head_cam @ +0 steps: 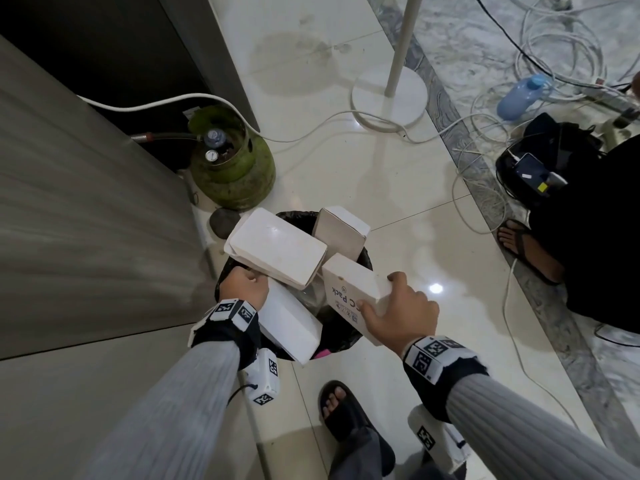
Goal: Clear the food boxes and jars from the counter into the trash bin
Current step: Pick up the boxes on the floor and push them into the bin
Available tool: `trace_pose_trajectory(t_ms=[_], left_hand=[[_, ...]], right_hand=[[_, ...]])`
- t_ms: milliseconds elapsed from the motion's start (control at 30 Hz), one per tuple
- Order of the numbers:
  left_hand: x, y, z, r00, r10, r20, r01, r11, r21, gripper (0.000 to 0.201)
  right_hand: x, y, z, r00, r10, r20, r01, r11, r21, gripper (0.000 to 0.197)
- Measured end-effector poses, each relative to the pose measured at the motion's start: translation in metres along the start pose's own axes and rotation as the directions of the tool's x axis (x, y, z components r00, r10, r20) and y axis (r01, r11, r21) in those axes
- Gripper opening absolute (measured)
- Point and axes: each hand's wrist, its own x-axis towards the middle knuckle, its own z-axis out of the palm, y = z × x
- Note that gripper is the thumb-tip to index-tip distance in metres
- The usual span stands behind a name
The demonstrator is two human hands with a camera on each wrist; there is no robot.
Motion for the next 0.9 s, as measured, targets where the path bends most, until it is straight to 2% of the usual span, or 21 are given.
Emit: trace_pose_trajectory(t_ms=[67, 133, 267, 367, 433, 633, 900], left_hand=[[-0.009, -0.006, -0.001, 1.0, -0.003, -0.007, 0.002, 0.999, -0.052, 0.022], [-0.019, -0.014, -0.001, 1.0, 0.006, -0.021, -0.008, 0.995, -0.095, 0.03], [-0.039, -0.036, 0.004, 0.999, -0.005, -0.053, -0.003, 0.988, -0.157, 0.028], [-0.049, -0.054, 0.011, 0.999, -0.008, -0.052, 0.0, 0.986, -0.167, 0.028], [-0.054, -0.063, 0.016, 0.998, -0.007, -0.059, -0.004, 0.981, -0.192, 0.027], [-0.071, -0.087, 0.029, 0.999, -0.038, -0.036, 0.03, 0.976, -0.218, 0.03], [-0.1, -0.115, 0.049, 0.996, -0.093, 0.005, 0.092, 0.969, -0.231, 0.034]], right_hand=[[-0.009, 0.002, -0.003, 0.999, -0.037, -0.008, 0.036, 0.997, -0.071, 0.059], [-0.017, 0.006, -0.004, 1.0, -0.013, 0.001, 0.013, 0.998, -0.064, 0.059], [-0.035, 0.009, 0.001, 0.99, 0.135, 0.031, -0.137, 0.987, 0.085, 0.062], [-0.042, 0.005, 0.011, 0.961, 0.253, 0.11, -0.271, 0.94, 0.208, 0.061], [-0.042, 0.001, 0.021, 0.944, 0.278, 0.176, -0.318, 0.91, 0.266, 0.064], [-0.04, -0.013, 0.043, 0.955, 0.169, 0.242, -0.26, 0.87, 0.419, 0.088], [-0.039, 0.017, 0.036, 0.937, 0.124, 0.326, -0.253, 0.886, 0.389, 0.081]])
